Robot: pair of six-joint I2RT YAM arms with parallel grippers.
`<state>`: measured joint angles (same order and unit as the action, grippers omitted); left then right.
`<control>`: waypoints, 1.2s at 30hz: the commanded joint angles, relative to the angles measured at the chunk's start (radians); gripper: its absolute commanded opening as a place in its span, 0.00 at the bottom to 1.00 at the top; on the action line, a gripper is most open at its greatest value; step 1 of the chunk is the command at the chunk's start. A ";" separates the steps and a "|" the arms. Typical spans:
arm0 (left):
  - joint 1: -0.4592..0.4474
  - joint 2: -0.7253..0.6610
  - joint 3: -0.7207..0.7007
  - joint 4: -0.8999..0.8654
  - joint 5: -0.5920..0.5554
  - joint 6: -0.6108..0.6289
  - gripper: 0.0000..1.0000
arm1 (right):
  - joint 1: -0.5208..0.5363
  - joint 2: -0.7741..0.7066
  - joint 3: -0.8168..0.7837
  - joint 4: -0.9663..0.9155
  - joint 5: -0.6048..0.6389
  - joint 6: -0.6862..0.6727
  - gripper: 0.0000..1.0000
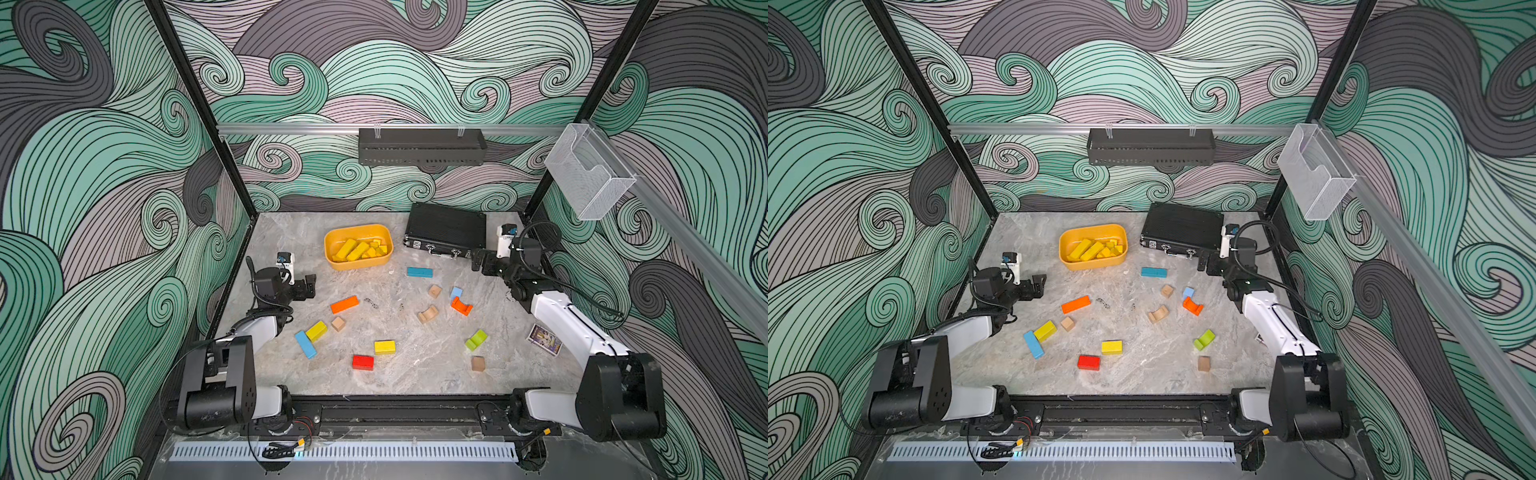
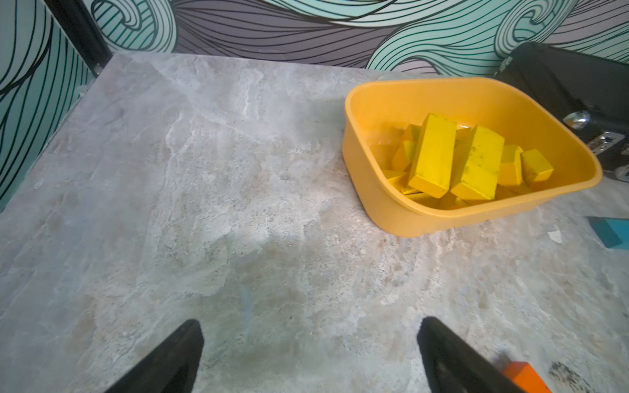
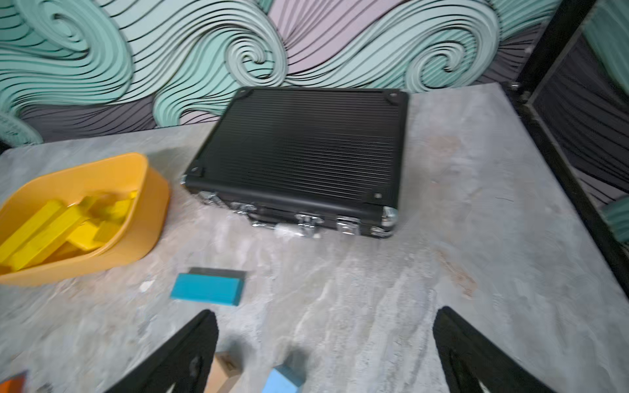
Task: Pick out the yellow building blocks
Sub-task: Reset both arms
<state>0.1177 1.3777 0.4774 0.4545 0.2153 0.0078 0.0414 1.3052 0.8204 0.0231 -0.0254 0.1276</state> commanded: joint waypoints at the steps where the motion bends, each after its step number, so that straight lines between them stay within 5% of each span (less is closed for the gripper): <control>1: 0.010 0.078 -0.012 0.169 0.035 0.007 0.99 | -0.035 -0.034 -0.071 0.047 0.105 0.002 1.00; 5: 0.011 0.168 -0.036 0.307 0.041 0.023 0.99 | -0.052 -0.035 -0.242 0.315 0.246 -0.025 1.00; 12: 0.010 0.153 -0.023 0.251 0.034 0.010 0.99 | -0.092 0.130 -0.418 0.749 0.165 -0.016 0.99; 17: 0.010 0.148 -0.019 0.236 0.030 0.009 0.99 | -0.063 0.202 -0.381 0.746 -0.012 -0.125 1.00; 20: 0.010 0.150 -0.019 0.239 0.030 0.008 0.99 | -0.030 0.255 -0.420 0.871 0.015 -0.157 1.00; 36: 0.009 0.149 -0.019 0.239 0.030 0.009 0.99 | -0.022 0.247 -0.420 0.856 0.027 -0.163 1.00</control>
<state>0.1230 1.5341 0.4416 0.6670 0.2333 0.0120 0.0135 1.5517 0.4068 0.8513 -0.0006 -0.0265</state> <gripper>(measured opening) 0.985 0.995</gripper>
